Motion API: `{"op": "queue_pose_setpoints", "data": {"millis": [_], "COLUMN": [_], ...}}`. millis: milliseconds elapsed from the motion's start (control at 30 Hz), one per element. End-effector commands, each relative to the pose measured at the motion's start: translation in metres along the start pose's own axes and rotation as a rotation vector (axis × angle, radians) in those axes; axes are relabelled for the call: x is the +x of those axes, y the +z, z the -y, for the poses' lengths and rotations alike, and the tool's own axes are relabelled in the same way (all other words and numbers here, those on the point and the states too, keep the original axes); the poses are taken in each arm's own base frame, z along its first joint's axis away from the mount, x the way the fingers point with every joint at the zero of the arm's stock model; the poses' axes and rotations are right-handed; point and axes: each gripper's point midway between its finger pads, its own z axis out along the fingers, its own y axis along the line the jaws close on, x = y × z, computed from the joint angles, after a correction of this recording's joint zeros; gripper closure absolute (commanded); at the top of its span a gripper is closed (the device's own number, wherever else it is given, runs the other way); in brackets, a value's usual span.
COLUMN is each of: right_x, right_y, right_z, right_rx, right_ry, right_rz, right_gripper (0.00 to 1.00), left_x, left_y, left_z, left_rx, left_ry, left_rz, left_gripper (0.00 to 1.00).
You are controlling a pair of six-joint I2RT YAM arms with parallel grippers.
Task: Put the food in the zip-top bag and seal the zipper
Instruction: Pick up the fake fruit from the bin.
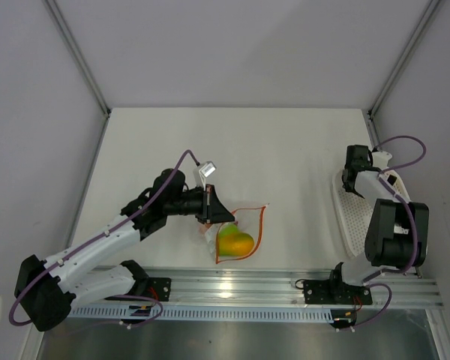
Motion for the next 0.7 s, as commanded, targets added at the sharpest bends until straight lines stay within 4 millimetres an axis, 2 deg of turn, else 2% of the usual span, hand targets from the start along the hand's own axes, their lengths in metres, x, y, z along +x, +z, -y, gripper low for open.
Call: {"op": "queue_pose_setpoints", "data": {"millis": [0,67,100,167,267,533,667], "right_x": [-0.037,-0.037,-0.045,-0.041,-0.046,-0.041,-0.045], "right_y": [-0.006,-0.003,-0.003,0.003,0.010,0.038,0.042], "right_z": [-0.005,-0.007,-0.010,-0.012,-0.008,-0.013,-0.012], "right_rx": [0.088,0.128,0.134,0.164,0.218,0.217,0.238], "right_ry": [-0.025,-0.067,-0.060,-0.105,-0.123,-0.122,-0.116], "right_rz": [0.122,0.124,0.135,0.104,0.091,0.035,0.036], "right_gripper": [0.01,0.01,0.01,0.00,0.01,0.01,0.01], "left_x": [-0.008,-0.008,-0.009,-0.010,-0.011,-0.011,-0.010], "left_y": [-0.007,-0.007,-0.007,-0.005,-0.004,0.007,0.009], "left_z": [0.009,0.009,0.010,0.010,0.011,0.011,0.013], "left_rx": [0.008,0.006,0.007,0.013,0.022,0.044,0.055], "left_ry": [0.047,0.048,0.047,0.049,0.051,0.041,0.038], "left_rz": [0.010,0.010,0.011,0.013,0.012,-0.037,-0.058], "left_gripper": [0.99,1.00,1.00,0.99,0.99,0.99,0.99]}}
